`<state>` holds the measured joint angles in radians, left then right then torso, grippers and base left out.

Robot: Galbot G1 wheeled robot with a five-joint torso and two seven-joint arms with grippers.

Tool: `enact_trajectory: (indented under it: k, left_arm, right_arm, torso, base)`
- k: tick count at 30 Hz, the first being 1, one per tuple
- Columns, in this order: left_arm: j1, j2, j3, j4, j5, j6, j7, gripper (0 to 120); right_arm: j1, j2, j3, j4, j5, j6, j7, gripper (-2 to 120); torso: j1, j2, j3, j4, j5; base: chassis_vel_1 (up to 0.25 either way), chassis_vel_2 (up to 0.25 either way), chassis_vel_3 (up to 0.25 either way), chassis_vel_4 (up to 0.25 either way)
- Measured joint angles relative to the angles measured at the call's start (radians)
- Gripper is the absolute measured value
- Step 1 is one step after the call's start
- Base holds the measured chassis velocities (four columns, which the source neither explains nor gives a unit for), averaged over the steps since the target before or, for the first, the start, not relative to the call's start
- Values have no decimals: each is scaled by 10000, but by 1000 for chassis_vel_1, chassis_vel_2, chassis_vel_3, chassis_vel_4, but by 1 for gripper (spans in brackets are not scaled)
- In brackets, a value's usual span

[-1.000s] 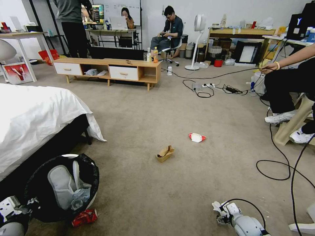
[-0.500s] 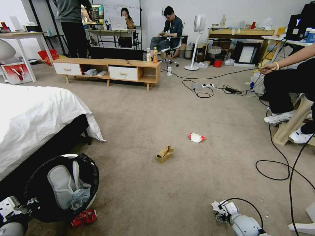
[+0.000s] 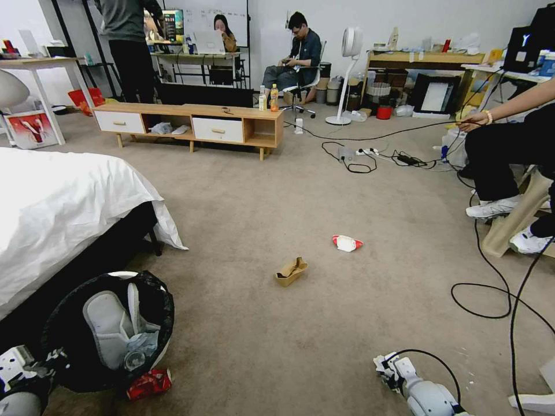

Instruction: Pick up the trash bin and place the garbage on the floor into it.

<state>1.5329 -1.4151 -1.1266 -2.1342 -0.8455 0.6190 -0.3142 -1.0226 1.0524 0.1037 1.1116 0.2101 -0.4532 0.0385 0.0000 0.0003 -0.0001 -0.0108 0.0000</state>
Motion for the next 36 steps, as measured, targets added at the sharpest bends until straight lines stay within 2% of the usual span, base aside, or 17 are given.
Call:
enact_trajectory:
  k: [3, 6, 9, 11, 15, 23, 24, 25, 26, 28, 31, 34, 36]
  left_arm:
    - [16, 0, -10, 1, -2, -3, 0, 1]
    - [16, -3, -10, 2, 0, -7, 0, 1]
    - [10, -10, -10, 16, 2, -19, 1, 1]
    - [10, -11, -11, 17, 5, -20, 0, 1]
    - [5, -27, -2, 17, 7, -23, 1, 1]
    - [-3, -33, 12, 17, 9, -24, 2, 1]
    - [-3, -35, 16, 16, 14, -25, 0, 1]
    - [-3, -35, 28, 15, 14, -24, 0, 1]
    - [-3, -35, 41, -6, -1, -23, 7, 1]
    - [-4, -28, 40, -41, -11, -25, 12, 1]
    - [23, 5, 39, -69, -19, -25, 4, 1]
    - [45, 25, 39, -126, -46, -10, -7, 1]
    - [53, 30, 40, -178, -68, 0, -10, 1]
  right_arm:
    - [-45, 47, -10, -31, -28, 64, 6, 23]
    - [-52, 48, -17, -35, -33, 80, 6, 20]
    - [-53, 64, -66, -117, -62, 152, 4, 4]
    - [-53, 67, -73, -125, -64, 165, 6, 0]
    - [-65, 65, -109, -144, -65, 290, 18, 0]
    - [-135, -82, -136, -30, 76, 452, 74, 0]
    - [-213, -317, -113, 170, 234, 447, 209, 0]
    - [-239, -402, -105, 305, 320, 455, 238, 0]
    - [-265, -530, -77, 620, 455, 490, 274, 0]
    - [-308, -692, -50, 959, 642, 499, 344, 0]
    - [-416, -1043, 38, 1920, 1125, 455, 522, 0]
    - [-519, -1350, 125, 2721, 1549, 320, 656, 0]
    - [-564, -1593, 201, 3314, 1788, 231, 769, 0]
  torso:
    - [0, -1, 1, 4, 4]
    - [0, -1, 1, 4, 5]
    - [0, -3, 2, 8, 12]
    - [0, -4, 2, 8, 12]
    - [1, -4, 3, -3, 3]
    - [2, -6, 4, 4, 14]
    - [2, -7, 7, -10, -14]
    - [3, -7, 9, -21, -16]
    - [2, -7, 7, -17, -1]
    - [2, -7, 6, -18, 4]
    - [2, -7, 4, 2, -4]
    - [2, -7, 4, 4, 0]
    - [2, -6, 3, -3, -3]
  base:
    - [0, 0, 0, 0]
    - [0, 0, 0, 0]
    - [0, 0, 0, 0]
    - [0, 0, 0, 0]
    - [0, 0, 0, 0]
    - [0, 0, 0, 0]
    - [0, 0, 0, 0]
    - [0, 0, 0, 0]
    - [0, 0, 0, 0]
    - [-16, -28, -4, -4]
    - [0, 0, 0, 0]
    - [0, 0, 0, 0]
    - [0, 0, 0, 0]
